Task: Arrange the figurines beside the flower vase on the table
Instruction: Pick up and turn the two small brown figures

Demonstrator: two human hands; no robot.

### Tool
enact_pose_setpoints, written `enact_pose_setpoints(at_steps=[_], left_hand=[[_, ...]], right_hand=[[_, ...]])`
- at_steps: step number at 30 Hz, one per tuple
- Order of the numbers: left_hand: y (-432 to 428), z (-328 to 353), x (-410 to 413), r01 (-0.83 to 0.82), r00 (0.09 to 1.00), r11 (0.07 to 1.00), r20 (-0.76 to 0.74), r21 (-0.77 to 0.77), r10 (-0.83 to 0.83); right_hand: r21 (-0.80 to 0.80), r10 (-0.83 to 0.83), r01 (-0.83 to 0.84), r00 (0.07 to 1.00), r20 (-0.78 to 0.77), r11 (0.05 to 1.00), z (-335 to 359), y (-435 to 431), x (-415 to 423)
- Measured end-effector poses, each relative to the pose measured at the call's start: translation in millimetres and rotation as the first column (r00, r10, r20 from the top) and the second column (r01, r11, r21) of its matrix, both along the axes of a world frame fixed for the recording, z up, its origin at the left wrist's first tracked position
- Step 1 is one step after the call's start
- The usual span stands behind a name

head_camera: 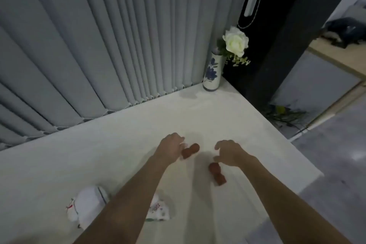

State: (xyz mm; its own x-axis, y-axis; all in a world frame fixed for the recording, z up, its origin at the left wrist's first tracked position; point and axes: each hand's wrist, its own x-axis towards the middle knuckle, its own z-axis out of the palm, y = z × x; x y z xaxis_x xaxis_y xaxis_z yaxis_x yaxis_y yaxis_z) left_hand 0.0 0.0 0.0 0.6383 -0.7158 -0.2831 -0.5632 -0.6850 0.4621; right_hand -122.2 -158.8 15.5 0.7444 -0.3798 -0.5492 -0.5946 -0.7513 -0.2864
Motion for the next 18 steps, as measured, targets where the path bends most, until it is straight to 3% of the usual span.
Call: enact_pose_setpoints(at_steps=[3,7,18], left_hand=[[-13,-7,4,-0.041,0.993,0.999,-0.115,0.001,0.041],[-26,-14,12,-0.051,0.981,0.998,-0.185,0.036,0.057],[-43,-23,11,0.037,0.974,0.986,-0.224,0.163,0.001]], right_hand=[[0.076,-0.104,0.112,0.989,-0.103,0.991,-11,-12,-13],[0.135,-0.08,0.094,0.991,-0.107,0.986,-25,-12,-21],[0.096,-0.107,0.115,0.991,-0.082,0.989,-37,1,-15]])
